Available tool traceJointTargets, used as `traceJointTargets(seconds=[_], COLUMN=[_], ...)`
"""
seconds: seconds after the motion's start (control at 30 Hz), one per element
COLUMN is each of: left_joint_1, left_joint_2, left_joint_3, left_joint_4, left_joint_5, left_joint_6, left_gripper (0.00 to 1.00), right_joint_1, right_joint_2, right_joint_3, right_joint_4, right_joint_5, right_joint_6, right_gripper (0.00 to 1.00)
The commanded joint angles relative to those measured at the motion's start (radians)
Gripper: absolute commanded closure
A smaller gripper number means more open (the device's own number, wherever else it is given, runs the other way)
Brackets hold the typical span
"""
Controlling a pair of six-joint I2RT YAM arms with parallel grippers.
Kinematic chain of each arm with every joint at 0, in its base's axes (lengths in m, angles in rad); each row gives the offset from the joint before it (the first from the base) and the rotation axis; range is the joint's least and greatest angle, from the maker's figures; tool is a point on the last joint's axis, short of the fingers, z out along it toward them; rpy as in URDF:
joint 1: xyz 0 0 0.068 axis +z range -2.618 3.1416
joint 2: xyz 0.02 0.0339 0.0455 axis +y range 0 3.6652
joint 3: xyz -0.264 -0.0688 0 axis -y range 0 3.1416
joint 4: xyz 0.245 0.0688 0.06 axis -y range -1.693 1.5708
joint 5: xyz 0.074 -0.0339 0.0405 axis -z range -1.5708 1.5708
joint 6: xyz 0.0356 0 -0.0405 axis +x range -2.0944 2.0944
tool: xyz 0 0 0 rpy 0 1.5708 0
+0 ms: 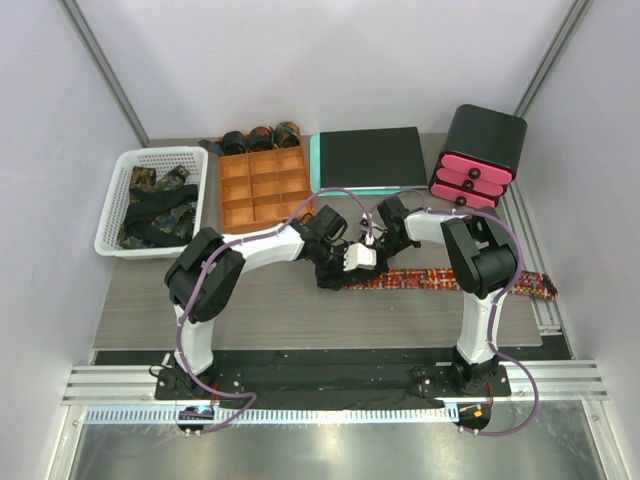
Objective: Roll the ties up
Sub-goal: Roll the tie at the center of the board.
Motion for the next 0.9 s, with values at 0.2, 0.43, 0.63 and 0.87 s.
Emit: traceJointTargets(seconds=[0.2, 0.43, 0.63, 0.87], left_joint_1=[-0.003, -0.001, -0.003, -0.001], left_joint_2=[-0.014, -0.016, -0.007, -0.014], left_joint_3=[-0.051, -0.070, -0.064, -0.070], left_joint_4=[-0.066, -0.055, -0.051, -0.044], left_joint_5=[-0.007, -0.021, -0.025, -0.027], left_joint_6=[0.052, 0.049, 0.035, 0.029], left_gripper=[0.65, 0.75, 0.79, 0.80], right_joint_1=[0.006, -0.003, -0.069, -0.132], right_joint_2=[-0.037, -0.029, -0.064, -0.112], right_joint_3=[0.093, 0.133, 0.145, 0.224], right_joint_4=[0.039, -0.040, -0.133, -0.286], right_joint_5=[-0.027, 0.005, 0.006, 0.133], right_joint_6=[0.052, 0.002, -0.067, -0.378], right_gripper=[0.99, 0.94, 0.69, 0.46])
